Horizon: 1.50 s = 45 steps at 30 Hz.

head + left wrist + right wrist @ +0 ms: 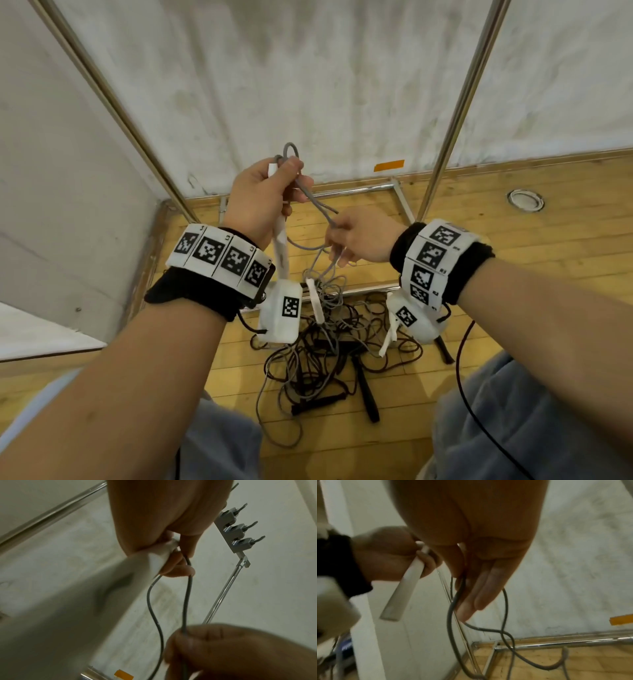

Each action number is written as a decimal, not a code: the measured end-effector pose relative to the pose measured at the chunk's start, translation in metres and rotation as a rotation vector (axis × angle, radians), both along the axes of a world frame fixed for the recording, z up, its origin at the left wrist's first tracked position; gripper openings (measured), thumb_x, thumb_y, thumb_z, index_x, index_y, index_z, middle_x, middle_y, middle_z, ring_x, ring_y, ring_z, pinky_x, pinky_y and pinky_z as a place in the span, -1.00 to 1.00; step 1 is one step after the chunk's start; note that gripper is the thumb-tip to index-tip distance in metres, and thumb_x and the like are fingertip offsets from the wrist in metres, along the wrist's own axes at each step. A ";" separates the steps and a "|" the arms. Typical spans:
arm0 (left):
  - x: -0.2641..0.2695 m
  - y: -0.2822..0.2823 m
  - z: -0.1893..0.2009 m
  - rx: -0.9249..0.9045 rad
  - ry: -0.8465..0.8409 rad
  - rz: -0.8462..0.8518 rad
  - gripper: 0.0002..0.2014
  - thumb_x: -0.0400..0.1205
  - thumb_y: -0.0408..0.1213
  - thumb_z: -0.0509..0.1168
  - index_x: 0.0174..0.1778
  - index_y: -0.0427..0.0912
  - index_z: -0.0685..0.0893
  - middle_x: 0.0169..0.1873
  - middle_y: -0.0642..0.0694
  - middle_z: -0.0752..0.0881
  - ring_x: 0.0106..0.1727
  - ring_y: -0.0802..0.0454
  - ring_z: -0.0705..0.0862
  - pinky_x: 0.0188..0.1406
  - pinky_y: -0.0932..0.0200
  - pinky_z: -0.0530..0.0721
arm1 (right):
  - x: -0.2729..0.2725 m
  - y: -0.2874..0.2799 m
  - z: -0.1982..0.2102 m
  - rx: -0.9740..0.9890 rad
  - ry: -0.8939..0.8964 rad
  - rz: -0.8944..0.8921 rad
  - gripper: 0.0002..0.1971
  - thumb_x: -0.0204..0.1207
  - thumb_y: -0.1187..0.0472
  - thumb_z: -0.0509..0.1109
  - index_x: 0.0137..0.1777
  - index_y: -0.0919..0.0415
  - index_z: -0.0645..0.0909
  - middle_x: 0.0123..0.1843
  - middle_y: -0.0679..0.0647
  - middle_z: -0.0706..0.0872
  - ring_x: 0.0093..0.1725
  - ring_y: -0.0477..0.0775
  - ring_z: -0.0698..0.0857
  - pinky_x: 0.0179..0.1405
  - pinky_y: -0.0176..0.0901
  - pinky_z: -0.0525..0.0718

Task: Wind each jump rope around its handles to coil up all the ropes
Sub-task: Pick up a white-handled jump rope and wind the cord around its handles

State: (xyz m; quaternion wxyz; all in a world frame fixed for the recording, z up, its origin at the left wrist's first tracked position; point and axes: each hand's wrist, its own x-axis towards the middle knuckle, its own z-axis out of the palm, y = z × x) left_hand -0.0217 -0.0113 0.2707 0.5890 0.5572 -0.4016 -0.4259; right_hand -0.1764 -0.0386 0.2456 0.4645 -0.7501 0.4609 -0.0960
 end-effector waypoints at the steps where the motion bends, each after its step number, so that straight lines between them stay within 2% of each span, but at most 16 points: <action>1: 0.001 0.001 0.000 0.010 -0.002 -0.006 -0.80 0.70 -0.14 0.25 -0.16 -0.11 0.68 -0.35 -0.02 0.79 -0.48 0.14 0.62 -0.58 0.32 0.44 | 0.000 -0.001 0.003 0.017 -0.062 -0.054 -0.78 0.68 0.29 0.14 -0.14 0.22 0.58 -0.32 0.12 0.74 -0.45 0.00 0.72 -0.48 -0.31 0.67; 4: 0.003 0.004 -0.005 0.061 -0.159 -0.072 -0.72 0.66 0.04 0.27 -0.15 -0.08 0.73 -0.29 0.06 0.78 -0.43 0.16 0.59 -0.51 0.28 0.48 | -0.001 -0.009 0.018 0.025 -0.334 -0.244 -0.76 0.71 0.26 0.09 -0.16 0.16 0.53 -0.44 0.10 0.67 -0.50 0.08 0.73 -0.48 -0.20 0.68; 8: -0.005 0.009 -0.018 0.193 -0.437 -0.313 -0.93 0.50 -0.09 0.48 -0.17 0.06 0.75 -0.34 0.26 0.75 -0.31 0.37 0.66 -0.39 0.38 0.53 | -0.004 -0.012 0.034 0.081 -0.619 -0.431 -0.76 0.70 0.26 0.09 -0.14 0.17 0.55 -0.52 0.02 0.63 -0.53 0.09 0.71 -0.51 -0.20 0.68; 11: -0.015 0.009 -0.028 0.251 -0.476 -0.380 -0.90 0.49 -0.24 0.51 -0.20 0.05 0.73 -0.24 0.12 0.76 -0.32 0.37 0.67 -0.45 0.45 0.49 | -0.007 -0.011 0.041 0.179 -0.785 -0.484 -0.77 0.72 0.23 0.10 -0.10 0.18 0.56 -0.46 0.04 0.66 -0.47 0.09 0.74 -0.49 -0.21 0.70; 15: -0.018 0.008 -0.030 0.239 -0.539 -0.381 -0.92 0.54 -0.31 0.45 -0.22 -0.02 0.73 -0.13 -0.02 0.78 -0.26 0.23 0.63 -0.35 0.29 0.45 | -0.015 -0.017 0.052 0.253 -1.007 -0.577 -0.77 0.73 0.25 0.07 -0.06 0.22 0.53 -0.42 0.06 0.64 -0.46 0.06 0.74 -0.48 -0.22 0.69; 19: -0.019 0.009 -0.030 0.200 -0.436 -0.293 -0.85 0.61 -0.36 0.36 -0.27 -0.09 0.72 -0.24 -0.07 0.81 -0.35 0.26 0.63 -0.39 0.34 0.47 | -0.026 -0.026 0.051 0.340 -1.149 -0.725 -0.81 0.73 0.20 0.08 0.06 0.25 0.50 -0.30 0.14 0.67 -0.34 0.10 0.78 -0.39 -0.19 0.74; 23: -0.019 0.006 -0.027 0.134 -0.259 -0.083 -0.85 0.63 -0.31 0.35 -0.26 -0.13 0.72 -0.41 0.01 0.80 -0.43 0.26 0.65 -0.49 0.42 0.49 | -0.026 -0.023 0.033 0.434 -0.887 -0.781 -0.55 0.66 -0.14 0.11 0.29 0.23 0.40 -0.09 0.24 0.71 -0.17 0.21 0.79 -0.27 -0.06 0.75; 25: -0.015 0.004 -0.024 0.105 -0.210 -0.005 -0.86 0.61 -0.31 0.38 -0.28 -0.17 0.72 -0.44 0.01 0.79 -0.46 0.25 0.65 -0.53 0.42 0.50 | -0.024 -0.015 0.024 0.490 -0.694 -0.656 -0.42 0.58 -0.31 0.09 0.43 0.08 0.31 0.00 0.26 0.75 -0.08 0.22 0.79 -0.17 -0.03 0.72; 27: -0.011 0.003 -0.024 0.089 -0.201 0.058 -0.81 0.59 -0.31 0.40 -0.35 -0.18 0.71 -0.45 -0.03 0.78 -0.49 0.21 0.64 -0.56 0.41 0.50 | -0.022 -0.007 0.017 0.466 -0.513 -0.462 -0.42 0.47 -0.43 0.13 0.33 -0.07 0.32 0.03 0.21 0.79 0.01 0.19 0.78 0.03 0.04 0.70; 30: -0.007 0.001 -0.025 0.094 -0.207 0.104 -0.77 0.58 -0.28 0.41 -0.41 -0.17 0.73 -0.45 -0.07 0.76 -0.53 0.14 0.57 -0.58 0.33 0.47 | -0.015 0.003 0.010 0.232 -0.223 -0.271 -0.39 0.40 -0.23 0.43 0.35 0.11 0.49 0.13 0.09 0.74 0.10 0.10 0.71 0.22 0.04 0.62; 33: -0.009 0.002 -0.024 0.126 -0.142 0.083 -0.81 0.59 -0.25 0.41 -0.35 -0.16 0.75 -0.43 -0.05 0.78 -0.53 0.14 0.54 -0.56 0.28 0.47 | -0.008 0.010 0.003 -0.047 -0.022 -0.116 -0.83 0.46 0.05 0.48 -0.05 0.13 0.70 -0.14 -0.02 0.72 -0.17 -0.04 0.66 -0.16 -0.18 0.57; 37: -0.013 0.005 -0.021 0.183 -0.083 -0.082 -0.84 0.62 -0.26 0.37 -0.26 -0.18 0.73 -0.41 0.03 0.75 -0.44 0.16 0.58 -0.51 0.29 0.50 | 0.000 0.016 0.003 -0.038 -0.179 -0.146 -0.84 0.54 0.17 0.41 -0.11 0.29 0.69 -0.11 0.18 0.77 -0.15 0.15 0.75 -0.13 -0.03 0.76; 39: -0.014 0.007 -0.020 0.207 -0.198 -0.119 -0.82 0.65 -0.26 0.34 -0.28 -0.15 0.71 -0.47 0.11 0.72 -0.45 0.21 0.58 -0.50 0.34 0.51 | 0.002 0.017 0.006 -0.048 -0.203 -0.121 -0.80 0.56 0.16 0.39 -0.23 0.24 0.69 -0.19 0.17 0.77 -0.20 0.12 0.76 -0.13 0.01 0.77; 41: -0.013 0.010 -0.017 0.207 -0.294 -0.129 -0.80 0.67 -0.24 0.31 -0.28 -0.10 0.70 -0.45 0.12 0.70 -0.39 0.20 0.60 -0.38 0.32 0.54 | 0.001 0.016 0.007 -0.206 -0.098 -0.121 -0.66 0.57 0.05 0.35 -0.32 0.28 0.69 -0.33 0.18 0.75 -0.32 0.12 0.71 -0.21 0.02 0.70; 43: -0.011 0.012 -0.012 0.206 -0.358 -0.189 -0.79 0.68 -0.26 0.28 -0.29 -0.06 0.67 -0.37 0.05 0.71 -0.26 0.13 0.61 -0.22 0.19 0.54 | -0.002 0.010 0.005 -0.414 -0.105 -0.261 -0.66 0.58 0.05 0.31 -0.27 0.32 0.63 -0.33 0.12 0.68 -0.31 0.09 0.61 -0.27 -0.08 0.52; 45: -0.009 0.016 -0.007 0.220 -0.458 -0.295 -0.79 0.65 -0.31 0.27 -0.31 -0.07 0.67 -0.31 -0.02 0.71 -0.19 0.08 0.62 -0.13 0.10 0.50 | -0.002 0.005 0.007 -0.430 -0.254 -0.357 -0.85 0.62 0.10 0.26 -0.02 0.17 0.59 -0.10 -0.06 0.63 -0.10 -0.08 0.57 -0.11 -0.26 0.44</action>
